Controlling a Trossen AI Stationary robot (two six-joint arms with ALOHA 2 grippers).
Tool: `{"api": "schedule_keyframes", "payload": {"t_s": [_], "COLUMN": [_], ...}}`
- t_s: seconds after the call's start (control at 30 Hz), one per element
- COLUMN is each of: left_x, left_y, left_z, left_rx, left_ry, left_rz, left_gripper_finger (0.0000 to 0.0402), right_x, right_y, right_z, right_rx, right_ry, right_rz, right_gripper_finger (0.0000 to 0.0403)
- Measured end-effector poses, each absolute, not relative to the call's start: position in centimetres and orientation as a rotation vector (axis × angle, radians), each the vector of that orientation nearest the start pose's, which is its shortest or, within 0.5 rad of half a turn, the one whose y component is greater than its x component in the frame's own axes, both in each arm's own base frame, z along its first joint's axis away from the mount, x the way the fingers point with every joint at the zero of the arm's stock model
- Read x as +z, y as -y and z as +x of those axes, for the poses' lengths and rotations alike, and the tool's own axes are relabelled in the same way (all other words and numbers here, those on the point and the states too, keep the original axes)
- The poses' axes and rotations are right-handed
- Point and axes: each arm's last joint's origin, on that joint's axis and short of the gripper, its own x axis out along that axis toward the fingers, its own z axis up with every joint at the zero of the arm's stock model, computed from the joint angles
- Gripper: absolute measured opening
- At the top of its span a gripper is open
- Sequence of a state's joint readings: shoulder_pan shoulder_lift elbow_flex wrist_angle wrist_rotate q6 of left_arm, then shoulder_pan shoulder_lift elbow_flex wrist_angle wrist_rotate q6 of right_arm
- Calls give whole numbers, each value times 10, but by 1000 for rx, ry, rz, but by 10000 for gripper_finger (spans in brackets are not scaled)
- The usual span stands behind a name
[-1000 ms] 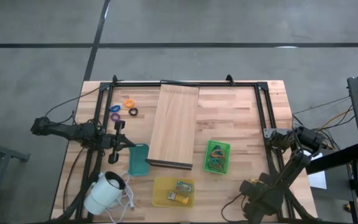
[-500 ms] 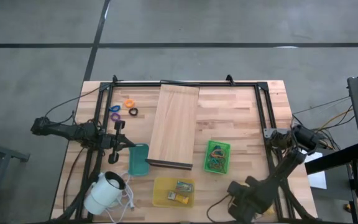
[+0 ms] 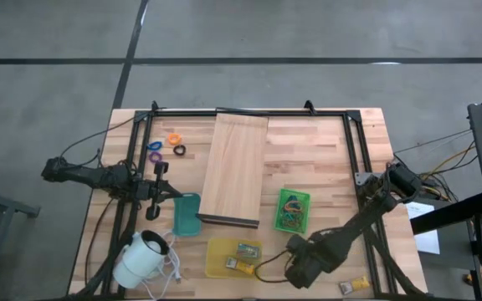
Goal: Pick & Place Office Desk Supplies
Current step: Put the large yellow crayon box into the yellow bin
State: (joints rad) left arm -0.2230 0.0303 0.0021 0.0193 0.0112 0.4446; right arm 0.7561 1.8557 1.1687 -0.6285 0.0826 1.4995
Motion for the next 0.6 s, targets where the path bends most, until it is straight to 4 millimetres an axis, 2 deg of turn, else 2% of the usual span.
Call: {"api": "schedule_keyframes", "payload": {"t_s": [0.17, 0.33, 0.47, 0.6], "left_x": [164, 164, 164, 164], "left_y": [22, 22, 22, 22], "left_z": [97, 97, 97, 97], "left_rx": [-232, -232, -232, -232], "left_ry": [43, 43, 43, 43], "left_rz": [443, 443, 443, 443], "left_gripper_finger": [12, 12, 12, 12], "right_x": [157, 164, 174, 175], "right_y": [-234, -234, -233, -229], "right_z": [265, 267, 260, 249], "right_rx": [-313, -264, -285, -355], "right_ry": [-1260, -1263, -1296, -1355], "right_rz": [703, 668, 628, 566], "right_gripper_finger": [101, 97, 96, 96]}}
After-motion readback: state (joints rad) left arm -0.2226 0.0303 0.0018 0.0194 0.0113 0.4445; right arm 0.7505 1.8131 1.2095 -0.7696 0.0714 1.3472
